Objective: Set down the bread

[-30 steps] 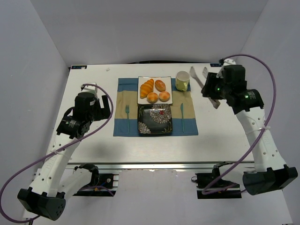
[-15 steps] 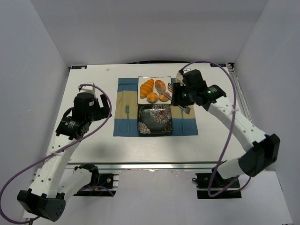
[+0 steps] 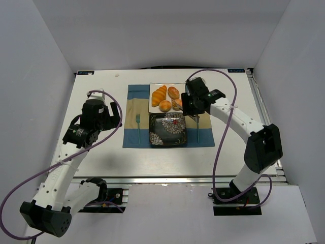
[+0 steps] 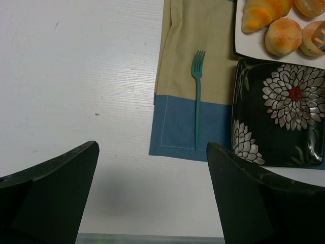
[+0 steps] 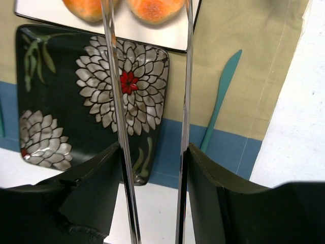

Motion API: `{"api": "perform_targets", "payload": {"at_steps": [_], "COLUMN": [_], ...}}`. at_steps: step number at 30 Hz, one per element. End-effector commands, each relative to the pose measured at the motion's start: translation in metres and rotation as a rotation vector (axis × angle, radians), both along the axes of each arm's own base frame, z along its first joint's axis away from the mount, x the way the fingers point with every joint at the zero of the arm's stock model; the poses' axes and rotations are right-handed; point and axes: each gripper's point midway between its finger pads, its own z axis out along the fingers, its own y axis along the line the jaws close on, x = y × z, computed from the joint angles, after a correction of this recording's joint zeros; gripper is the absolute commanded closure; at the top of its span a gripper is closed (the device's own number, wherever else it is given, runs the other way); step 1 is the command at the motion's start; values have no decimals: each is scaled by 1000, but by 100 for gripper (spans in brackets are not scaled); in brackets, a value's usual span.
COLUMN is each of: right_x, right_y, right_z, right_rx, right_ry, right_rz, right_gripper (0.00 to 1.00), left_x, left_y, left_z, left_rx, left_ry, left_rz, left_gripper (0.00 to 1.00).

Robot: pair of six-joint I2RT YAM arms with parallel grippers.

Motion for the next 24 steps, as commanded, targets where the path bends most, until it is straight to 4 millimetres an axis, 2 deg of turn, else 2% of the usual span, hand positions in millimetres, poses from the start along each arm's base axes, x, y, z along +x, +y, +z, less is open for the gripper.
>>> {"api": "perform_targets", "payload": {"at_steps": [1,8,18,22,24], "right_x": [23,26,26,25,26], "right_y": [7,9,-2,0,1], "right_z": [15,-9,-29,-27,-20], "right_rx": [10,-19,-94,-79,-69], "right_ry": [-79,-36,-3,-1,-15], "right_rz": [-7,-3,-22,-18,-20], "right_gripper": [43,43,43,62,63], "left_x": [3,1,0,-1,-1], "left_y": [-2,0,2,1,2], "left_z": [8,3,1,0,-1], "left_rx": [-4,14,19,18,18], "left_ry": [-26,-11,-9,-10,-6], "left_rz": [-14,-14,-12,-13,-12], "left_gripper": [2,2,2,2,2]}}
